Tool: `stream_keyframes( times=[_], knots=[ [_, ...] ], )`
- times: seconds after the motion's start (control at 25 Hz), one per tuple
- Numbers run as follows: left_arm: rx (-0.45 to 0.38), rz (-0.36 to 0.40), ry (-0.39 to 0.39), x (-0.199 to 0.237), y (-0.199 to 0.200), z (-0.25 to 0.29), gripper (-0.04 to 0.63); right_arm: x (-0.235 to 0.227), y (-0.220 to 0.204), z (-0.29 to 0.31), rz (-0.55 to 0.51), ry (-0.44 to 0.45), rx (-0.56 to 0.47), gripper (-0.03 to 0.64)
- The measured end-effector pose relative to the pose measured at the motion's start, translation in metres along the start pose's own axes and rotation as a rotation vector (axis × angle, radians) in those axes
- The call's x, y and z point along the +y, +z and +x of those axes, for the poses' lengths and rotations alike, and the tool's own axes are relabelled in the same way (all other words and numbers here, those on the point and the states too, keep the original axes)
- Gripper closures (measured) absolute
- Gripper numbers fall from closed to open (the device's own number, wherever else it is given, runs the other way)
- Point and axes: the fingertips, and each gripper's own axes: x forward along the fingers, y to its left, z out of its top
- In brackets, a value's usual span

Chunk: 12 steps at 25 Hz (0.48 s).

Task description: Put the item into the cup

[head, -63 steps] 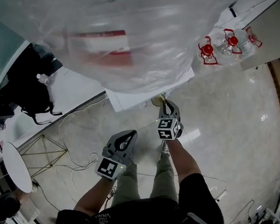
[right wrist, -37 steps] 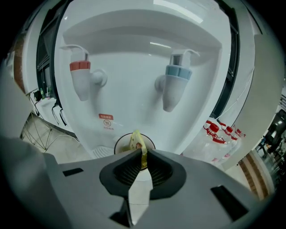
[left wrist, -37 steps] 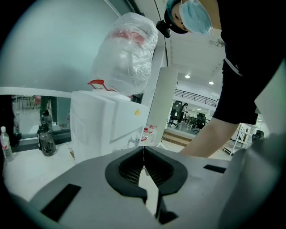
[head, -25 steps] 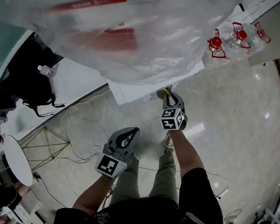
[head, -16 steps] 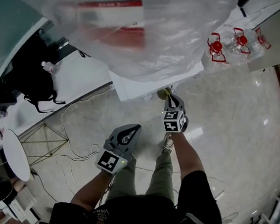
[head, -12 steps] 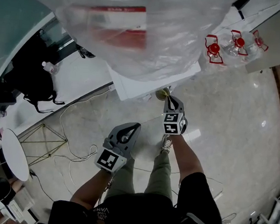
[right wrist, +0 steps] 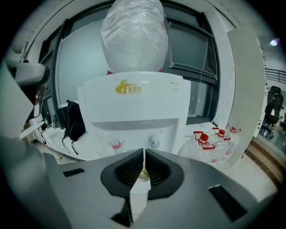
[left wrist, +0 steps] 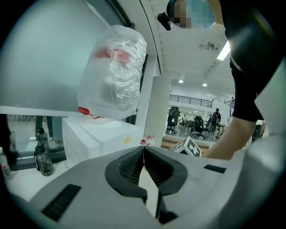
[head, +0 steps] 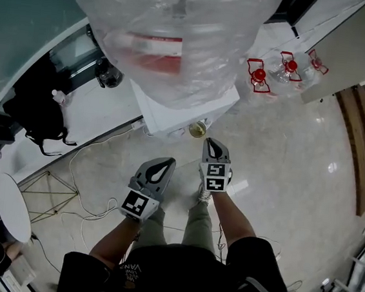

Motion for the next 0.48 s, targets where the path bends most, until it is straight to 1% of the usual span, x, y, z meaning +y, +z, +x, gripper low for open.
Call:
stream_keyframes(
  times=[0.24,0.48],
  knots=[
    [-0.019,0.017,0.003,-0.014,0.026,-0.012,0.575,0.010,0.036,-0.056,0.003,0.026,-0.070,0.568],
    [-0.024,0.038,-0.009,-0.029,0.041,-0.024,0.575,0.015,0.063,-0.106,0.022,0.047,-0.121,0.568]
  ],
)
